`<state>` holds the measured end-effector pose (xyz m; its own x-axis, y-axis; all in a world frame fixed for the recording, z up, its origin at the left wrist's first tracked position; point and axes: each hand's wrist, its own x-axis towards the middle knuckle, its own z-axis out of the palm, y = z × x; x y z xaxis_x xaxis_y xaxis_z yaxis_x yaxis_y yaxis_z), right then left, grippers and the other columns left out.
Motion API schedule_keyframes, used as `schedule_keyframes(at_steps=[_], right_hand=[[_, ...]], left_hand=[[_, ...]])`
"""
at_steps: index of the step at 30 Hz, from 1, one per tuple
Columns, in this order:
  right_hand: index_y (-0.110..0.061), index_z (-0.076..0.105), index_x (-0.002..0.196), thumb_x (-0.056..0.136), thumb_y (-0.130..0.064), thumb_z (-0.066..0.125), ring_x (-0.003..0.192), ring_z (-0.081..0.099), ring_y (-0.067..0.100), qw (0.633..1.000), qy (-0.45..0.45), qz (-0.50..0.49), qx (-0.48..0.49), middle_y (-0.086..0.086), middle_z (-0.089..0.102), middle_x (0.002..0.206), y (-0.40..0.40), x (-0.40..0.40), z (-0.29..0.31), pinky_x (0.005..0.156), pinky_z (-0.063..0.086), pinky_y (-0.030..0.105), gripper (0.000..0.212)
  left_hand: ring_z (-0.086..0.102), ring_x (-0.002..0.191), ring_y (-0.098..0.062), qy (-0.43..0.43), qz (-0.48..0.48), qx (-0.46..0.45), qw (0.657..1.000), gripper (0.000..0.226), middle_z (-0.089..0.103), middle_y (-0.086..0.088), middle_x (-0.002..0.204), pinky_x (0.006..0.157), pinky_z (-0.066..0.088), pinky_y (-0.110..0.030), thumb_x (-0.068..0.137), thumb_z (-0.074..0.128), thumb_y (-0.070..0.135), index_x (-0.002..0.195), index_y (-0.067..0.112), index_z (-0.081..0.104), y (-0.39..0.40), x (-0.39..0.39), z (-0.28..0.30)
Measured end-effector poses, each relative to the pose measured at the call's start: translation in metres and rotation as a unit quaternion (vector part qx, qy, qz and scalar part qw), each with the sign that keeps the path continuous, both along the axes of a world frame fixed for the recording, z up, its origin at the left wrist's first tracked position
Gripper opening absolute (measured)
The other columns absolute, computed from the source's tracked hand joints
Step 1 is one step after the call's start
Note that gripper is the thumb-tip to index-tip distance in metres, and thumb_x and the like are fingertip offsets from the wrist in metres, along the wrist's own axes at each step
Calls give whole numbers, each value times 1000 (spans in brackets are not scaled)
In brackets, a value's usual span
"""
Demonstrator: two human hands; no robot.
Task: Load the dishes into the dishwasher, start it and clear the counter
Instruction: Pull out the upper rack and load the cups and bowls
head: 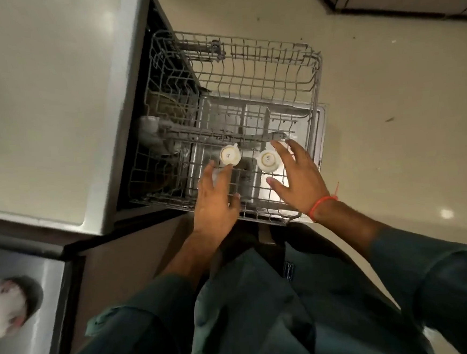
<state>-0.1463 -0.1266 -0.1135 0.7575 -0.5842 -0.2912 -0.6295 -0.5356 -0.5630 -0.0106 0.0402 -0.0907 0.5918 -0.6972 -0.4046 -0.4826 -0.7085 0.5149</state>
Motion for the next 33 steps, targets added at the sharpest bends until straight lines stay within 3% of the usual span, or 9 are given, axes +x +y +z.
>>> schedule_keyframes(at_steps=[5, 8, 11, 13, 17, 20, 23, 28, 33], right_hand=[[-28, 26, 157, 92, -38, 69, 147, 30, 32, 995, -93, 14, 20, 14, 27, 159, 6, -3, 36, 117, 34, 48, 79], [-30, 24, 157, 92, -38, 68, 147, 28, 29, 991, -121, 16, 48, 11, 24, 160, 12, -4, 58, 120, 32, 45, 79], [-31, 25, 158, 93, -38, 67, 151, 20, 22, 984, -153, 19, 88, 7, 22, 162, 21, 1, 85, 123, 25, 43, 77], [-31, 27, 157, 94, -37, 67, 152, 19, 19, 979, -173, 24, 109, 4, 22, 162, 27, 9, 102, 124, 23, 42, 75], [-37, 27, 156, 95, -39, 65, 150, 22, 15, 970, -202, 66, 121, -4, 18, 164, 47, 34, 142, 121, 27, 41, 72], [-43, 24, 155, 95, -43, 63, 150, 20, 15, 960, -228, 96, 133, -9, 14, 165, 64, 56, 167, 117, 28, 38, 73], [-49, 22, 153, 93, -48, 63, 151, 22, 17, 950, -248, 129, 136, -11, 13, 165, 87, 80, 187, 116, 33, 43, 73], [-44, 28, 153, 93, -44, 65, 145, 26, 9, 933, -271, 186, 146, -15, 18, 161, 149, 124, 210, 112, 34, 36, 70], [-44, 32, 151, 93, -42, 65, 142, 28, 1, 917, -266, 251, 157, -18, 26, 157, 229, 167, 228, 112, 31, 29, 67]], left_hand=[[17, 154, -27, 13, 88, -55, 994, 66, 9, 6, 166, 118, 36, -49, 96, 65, 24, 153, 35, 34, 16, -25, 37], [38, 145, -26, 16, 137, -128, 982, 64, 15, 12, 162, 109, 49, -45, 95, 66, 26, 151, 40, 36, 29, -36, 57], [29, 138, 12, -10, 193, -172, 966, 66, 20, 5, 161, 105, 36, -7, 96, 67, 21, 152, 36, 37, 46, -45, 84], [27, 137, 11, -24, 220, -176, 959, 67, 23, 5, 161, 99, 26, 2, 96, 68, 21, 153, 35, 36, 56, -48, 99], [30, 142, -2, -54, 301, -218, 927, 67, 26, 8, 160, 116, 35, -25, 97, 68, 27, 154, 38, 34, 87, -45, 127], [36, 143, -6, -60, 349, -264, 897, 65, 32, 12, 156, 116, 42, -45, 96, 69, 28, 152, 40, 37, 114, -36, 141], [42, 139, -4, -68, 391, -302, 867, 64, 36, 14, 152, 113, 45, -44, 96, 69, 28, 149, 45, 38, 140, -24, 152], [47, 136, -6, -83, 435, -362, 820, 63, 40, 10, 150, 106, 49, -32, 96, 70, 20, 147, 43, 42, 198, -1, 170], [50, 133, -2, -98, 495, -411, 759, 56, 50, 4, 144, 107, 51, -40, 93, 67, 27, 140, 49, 47, 281, 24, 186]])
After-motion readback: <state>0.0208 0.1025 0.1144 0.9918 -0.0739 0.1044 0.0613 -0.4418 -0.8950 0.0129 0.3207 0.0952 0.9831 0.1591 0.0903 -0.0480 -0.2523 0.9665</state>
